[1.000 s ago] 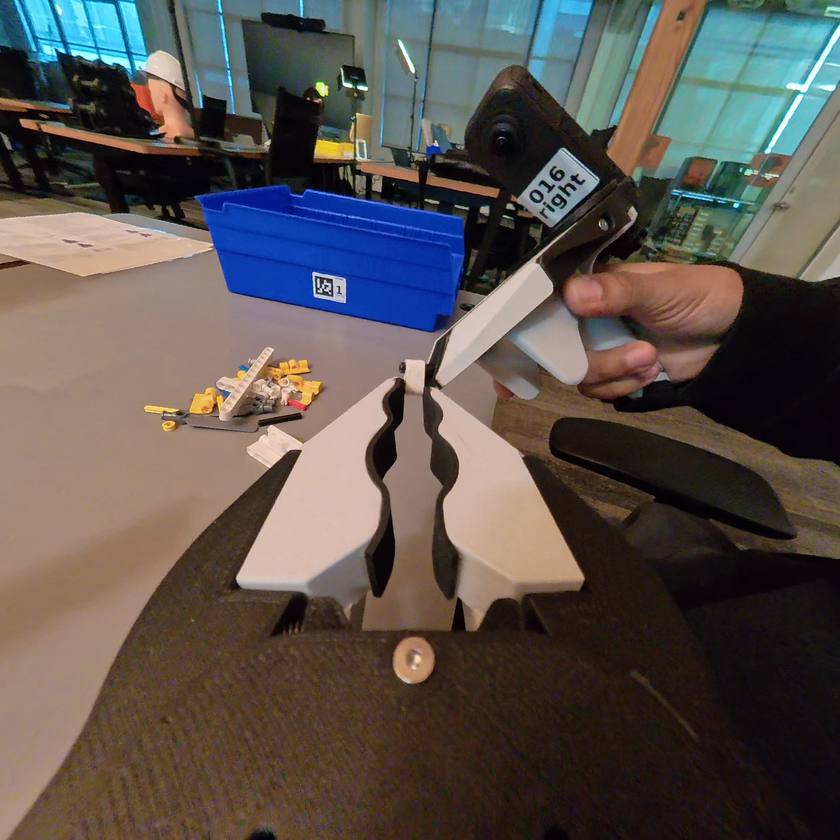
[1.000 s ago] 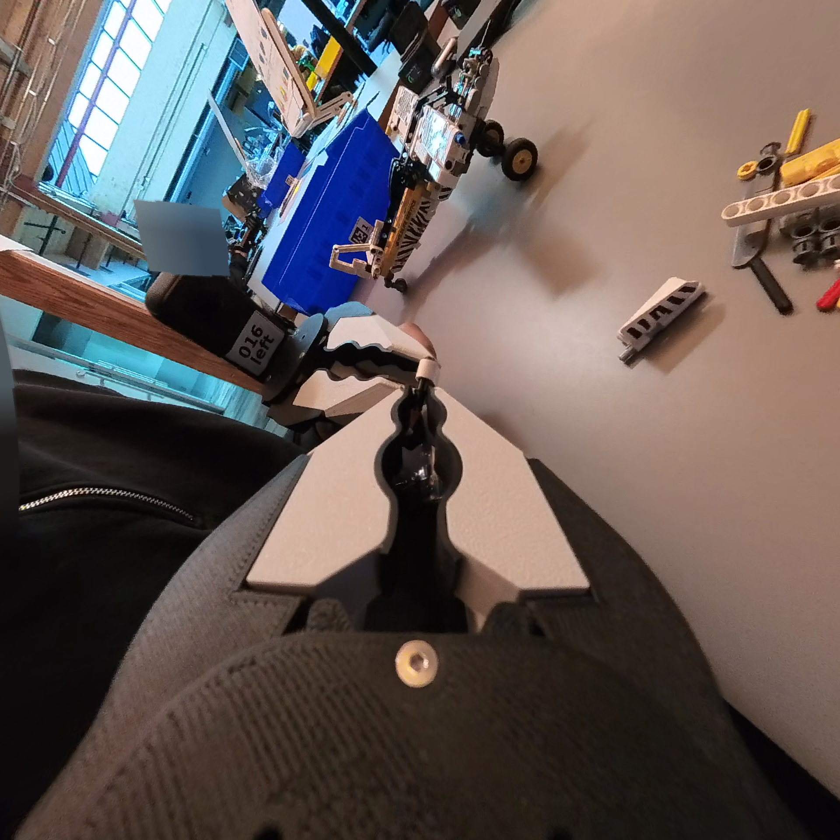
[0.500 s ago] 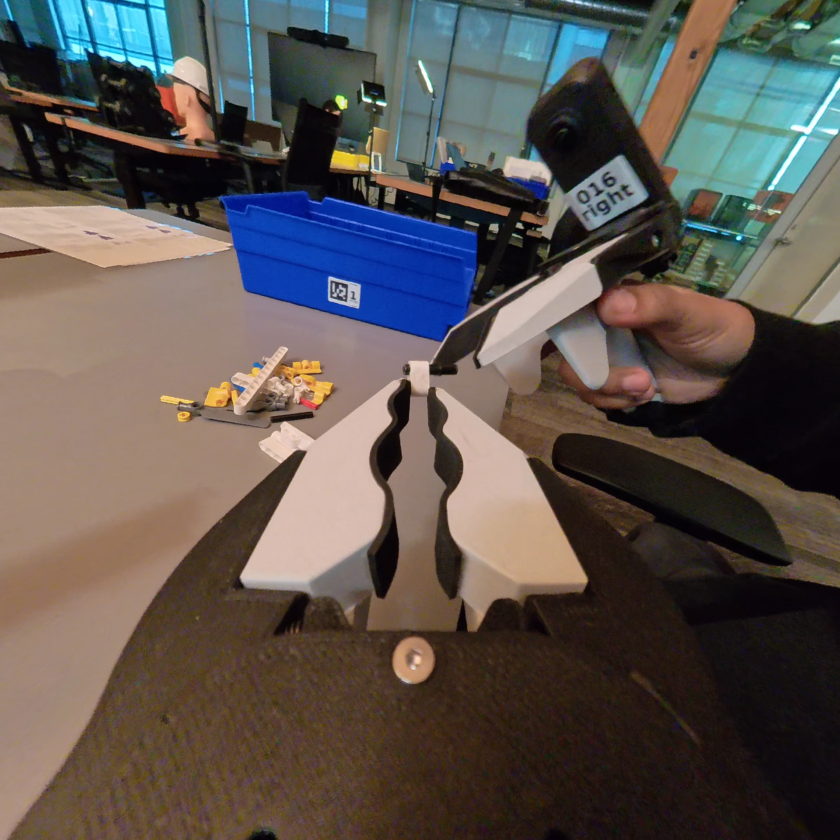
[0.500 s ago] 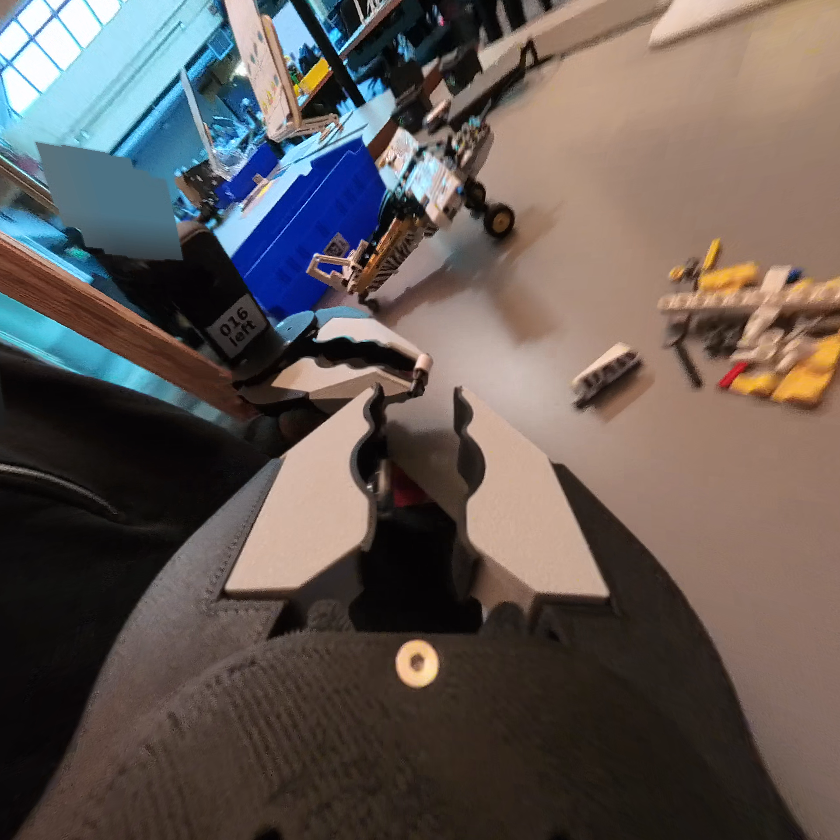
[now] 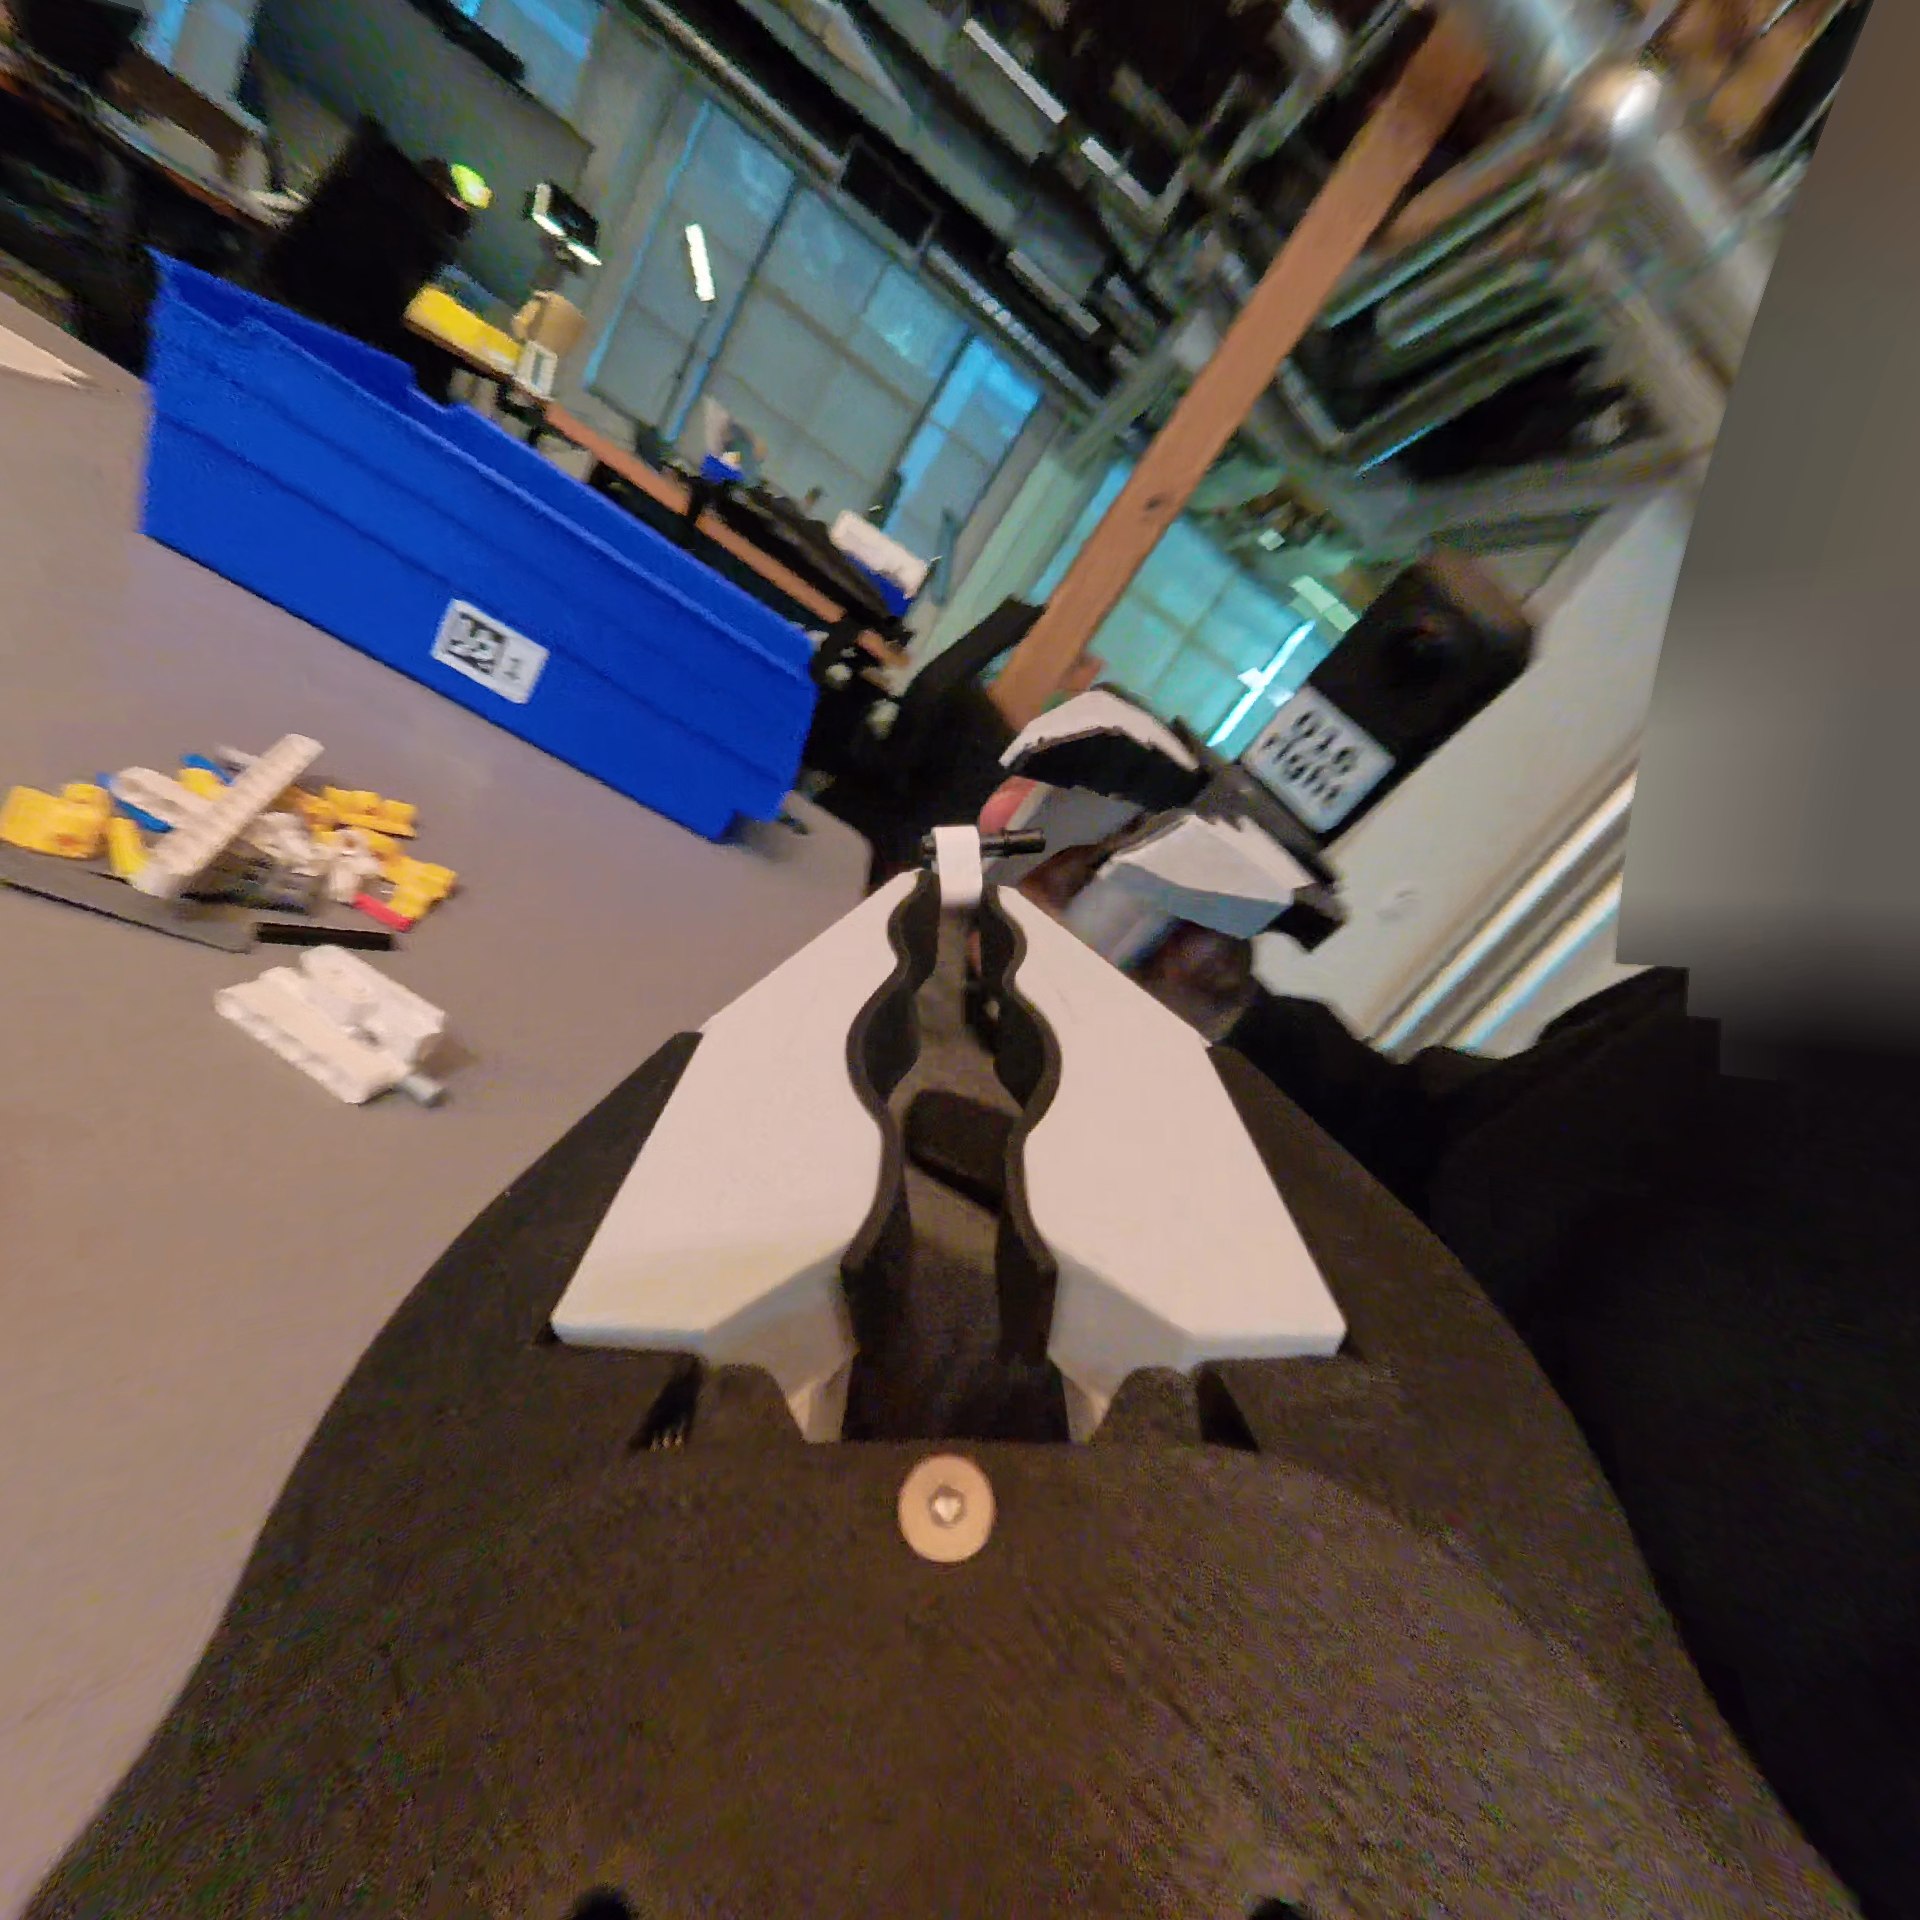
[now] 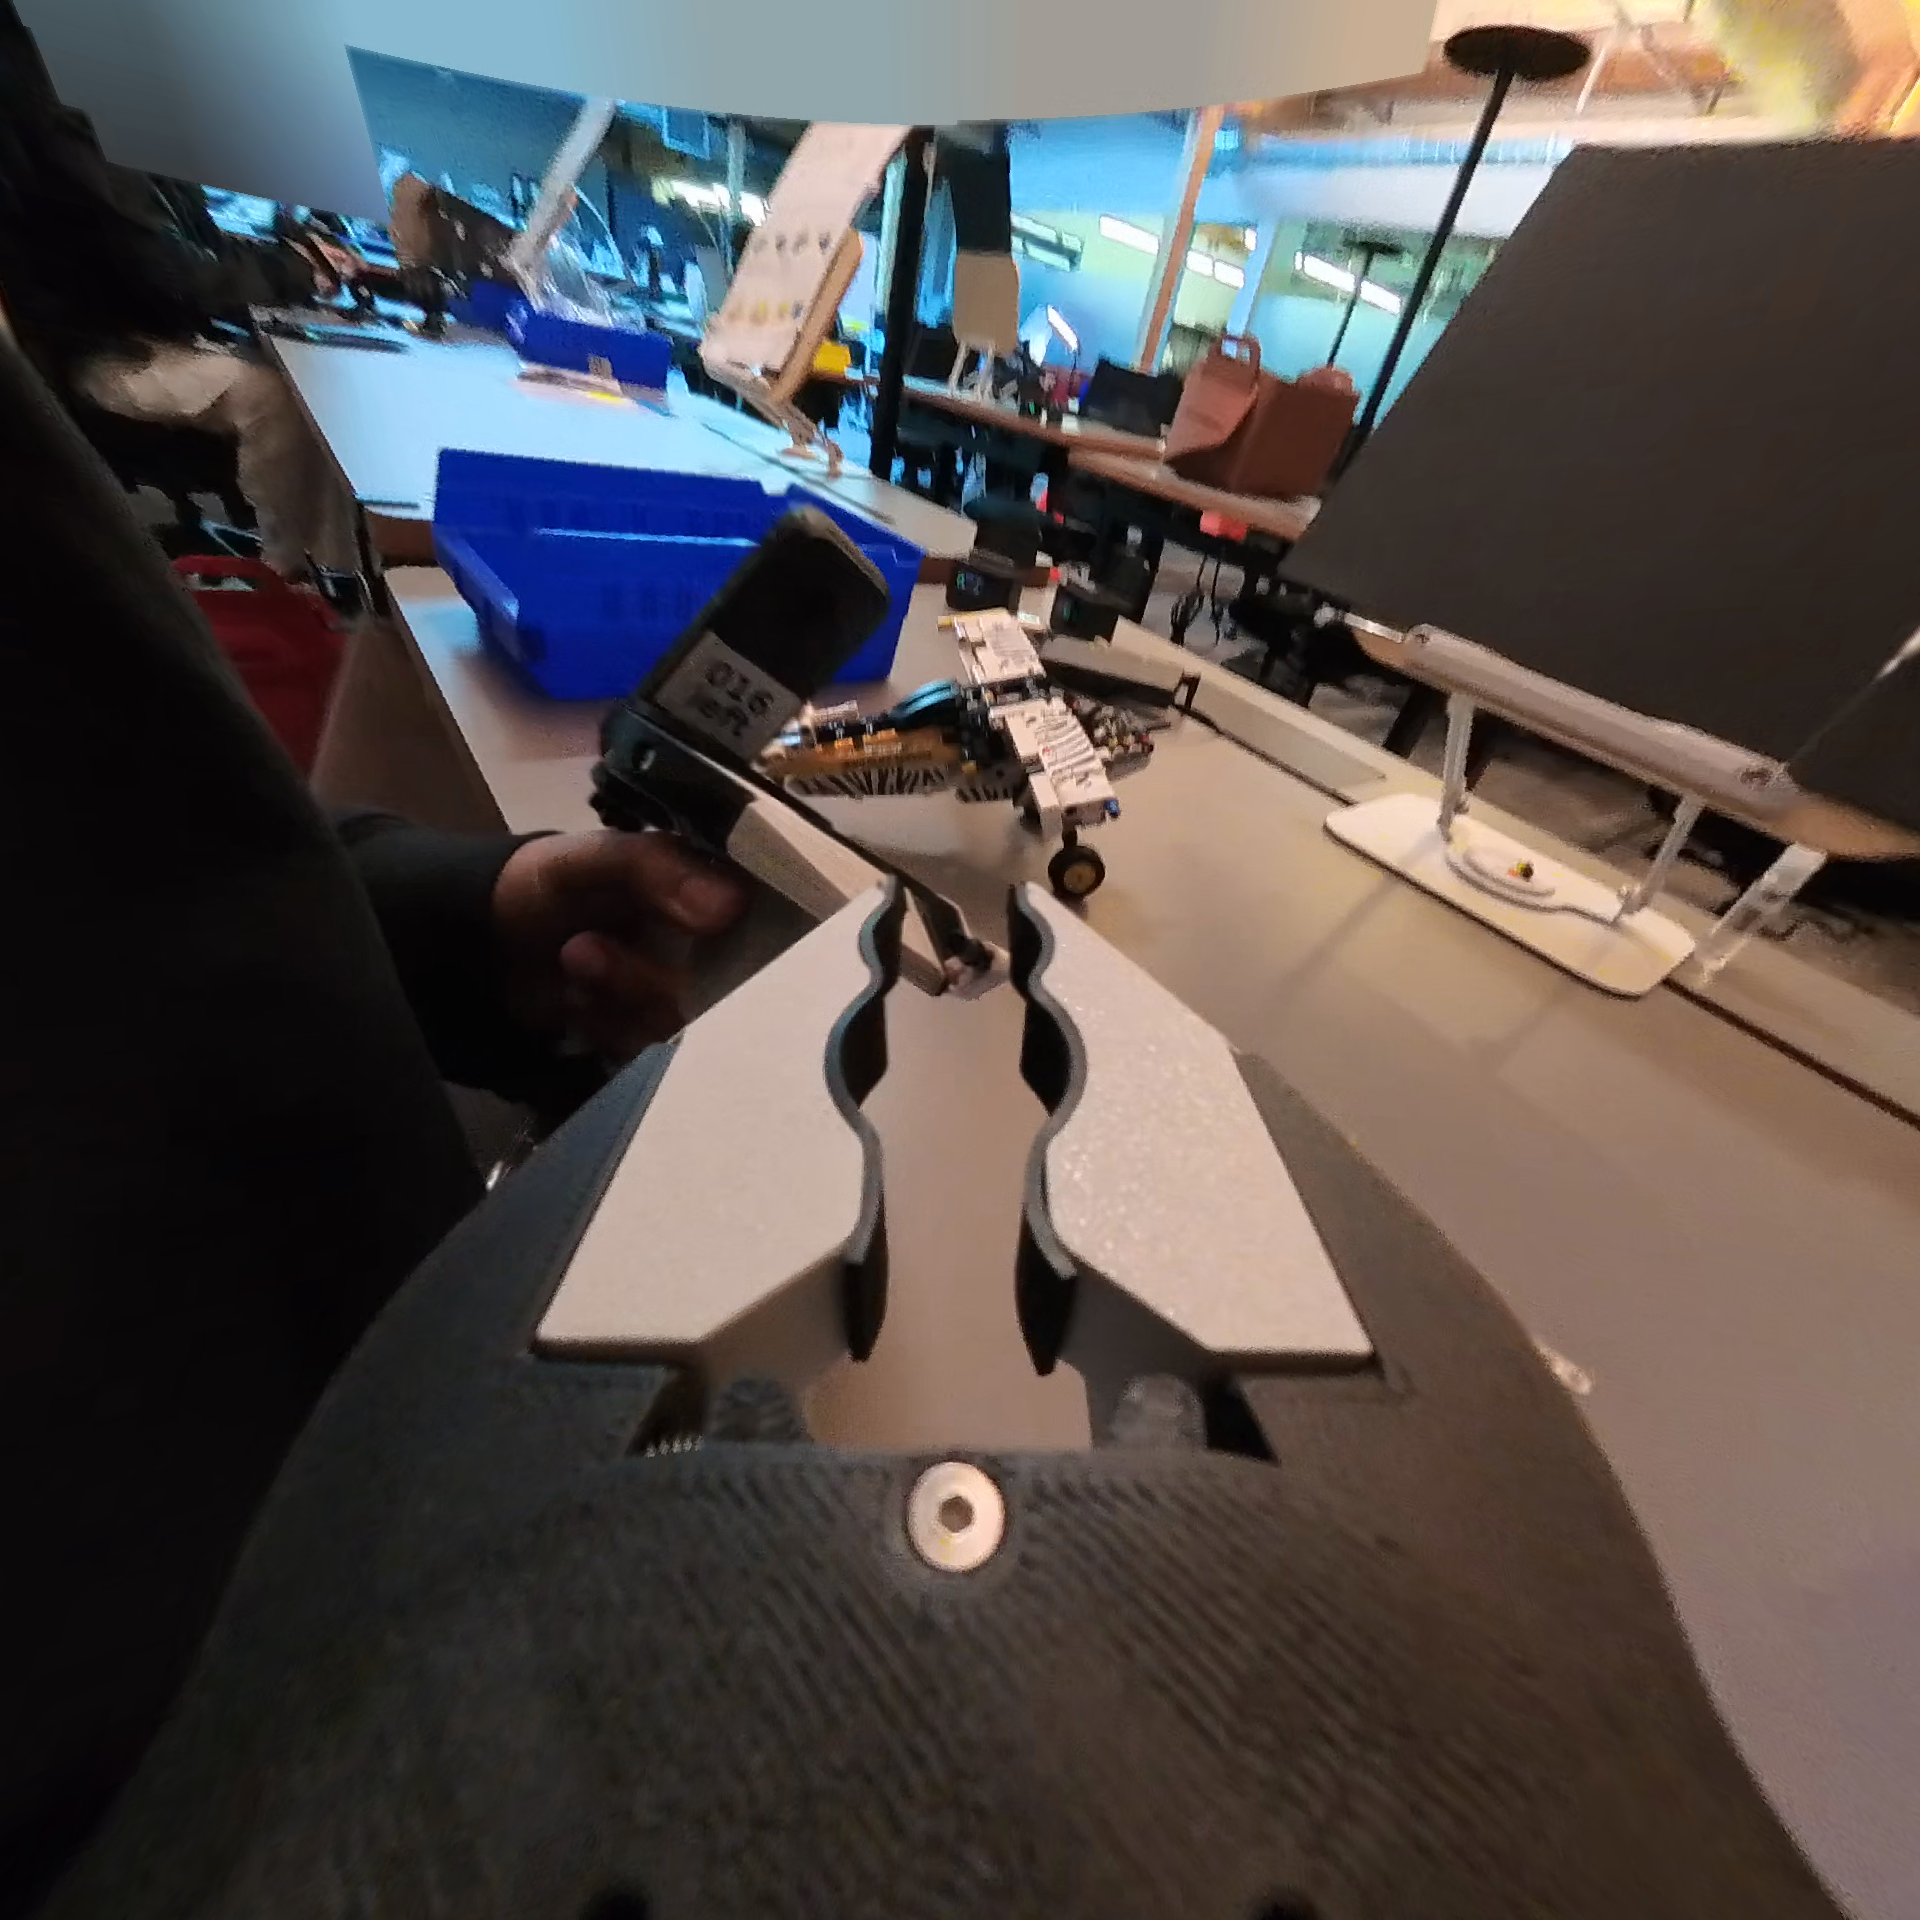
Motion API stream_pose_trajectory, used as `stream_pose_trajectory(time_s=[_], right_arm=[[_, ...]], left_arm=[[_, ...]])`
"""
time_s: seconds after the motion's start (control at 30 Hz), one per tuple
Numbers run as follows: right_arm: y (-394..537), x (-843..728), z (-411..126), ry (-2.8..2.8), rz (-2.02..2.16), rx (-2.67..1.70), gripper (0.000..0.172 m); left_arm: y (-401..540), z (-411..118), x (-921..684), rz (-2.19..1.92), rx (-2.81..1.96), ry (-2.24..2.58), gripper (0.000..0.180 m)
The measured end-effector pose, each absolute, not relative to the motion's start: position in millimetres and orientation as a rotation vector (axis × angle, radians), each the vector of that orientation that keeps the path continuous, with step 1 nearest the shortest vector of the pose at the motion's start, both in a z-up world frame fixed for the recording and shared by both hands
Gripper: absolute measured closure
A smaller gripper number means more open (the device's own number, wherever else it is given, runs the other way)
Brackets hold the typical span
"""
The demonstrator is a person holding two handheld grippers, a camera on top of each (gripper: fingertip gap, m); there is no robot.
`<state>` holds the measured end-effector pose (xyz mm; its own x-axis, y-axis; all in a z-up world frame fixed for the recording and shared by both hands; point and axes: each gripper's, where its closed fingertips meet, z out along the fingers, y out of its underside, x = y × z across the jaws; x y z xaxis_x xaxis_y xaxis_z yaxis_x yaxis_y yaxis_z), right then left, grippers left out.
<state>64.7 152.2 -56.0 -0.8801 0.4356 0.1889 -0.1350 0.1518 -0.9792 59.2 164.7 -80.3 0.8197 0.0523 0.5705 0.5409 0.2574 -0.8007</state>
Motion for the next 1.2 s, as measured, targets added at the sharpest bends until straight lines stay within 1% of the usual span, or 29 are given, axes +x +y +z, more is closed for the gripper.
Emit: stream_pose_trajectory(time_s=[0.07,0.2,0.27,0.37,0.5,0.57,0.63,0.77,0.83,1.03,1.2], right_arm=[[153,68,-51,-1.980,1.776,-0.220,0.161],[149,70,-56,-1.998,1.628,-0.101,0.164],[147,71,-58,-2.002,1.545,-0.041,0.169],[146,72,-55,-2.009,1.444,0.015,0.170],[145,67,-59,-2.086,1.387,-0.033,0.170],[143,67,-57,-2.061,1.389,-0.027,0.170],[141,70,-54,-2.049,1.399,-0.011,0.171],[137,75,-51,-2.085,1.470,-0.019,0.170],[138,74,-52,-2.098,1.491,-0.041,0.170],[137,74,-52,-2.094,1.621,-0.130,0.169],[141,65,-54,-2.037,1.620,-0.221,0.169]], left_arm=[[162,-74,61,-0.486,-1.204,-0.561,0.179],[166,-70,72,-0.625,-1.186,-0.535,0.178],[169,-70,76,-0.656,-1.196,-0.528,0.179],[169,-66,79,-0.729,-1.154,-0.530,0.179],[169,-67,77,-0.744,-1.127,-0.545,0.178],[168,-67,76,-0.719,-1.132,-0.547,0.177],[167,-66,77,-0.711,-1.133,-0.537,0.171],[167,-61,84,-0.742,-1.116,-0.490,0.170],[168,-59,85,-0.754,-1.096,-0.486,0.177],[170,-59,81,-0.808,-1.013,-0.529,0.178],[171,-63,72,-0.758,-0.996,-0.592,0.178]])
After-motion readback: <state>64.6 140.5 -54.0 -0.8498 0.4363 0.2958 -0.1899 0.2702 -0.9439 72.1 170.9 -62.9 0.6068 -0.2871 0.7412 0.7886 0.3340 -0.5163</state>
